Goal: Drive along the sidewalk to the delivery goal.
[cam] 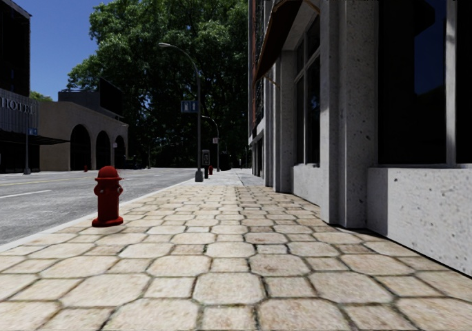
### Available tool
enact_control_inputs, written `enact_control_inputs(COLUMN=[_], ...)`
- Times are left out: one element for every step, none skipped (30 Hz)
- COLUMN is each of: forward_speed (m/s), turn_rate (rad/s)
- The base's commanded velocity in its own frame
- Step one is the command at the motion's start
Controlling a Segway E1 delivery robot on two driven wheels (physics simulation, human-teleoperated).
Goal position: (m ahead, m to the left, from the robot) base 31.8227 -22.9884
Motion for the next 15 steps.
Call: enact_control_inputs(forward_speed=[2.00,2.00,2.00,2.00,2.00,2.00,2.00,2.00,2.00,2.00,2.00,2.00,2.00,2.00,2.00], turn_rate=[0.00,0.00,0.00,0.00,0.00,0.00,0.00,0.00,0.00,0.00,0.00,0.00,0.00,0.00,0.00])
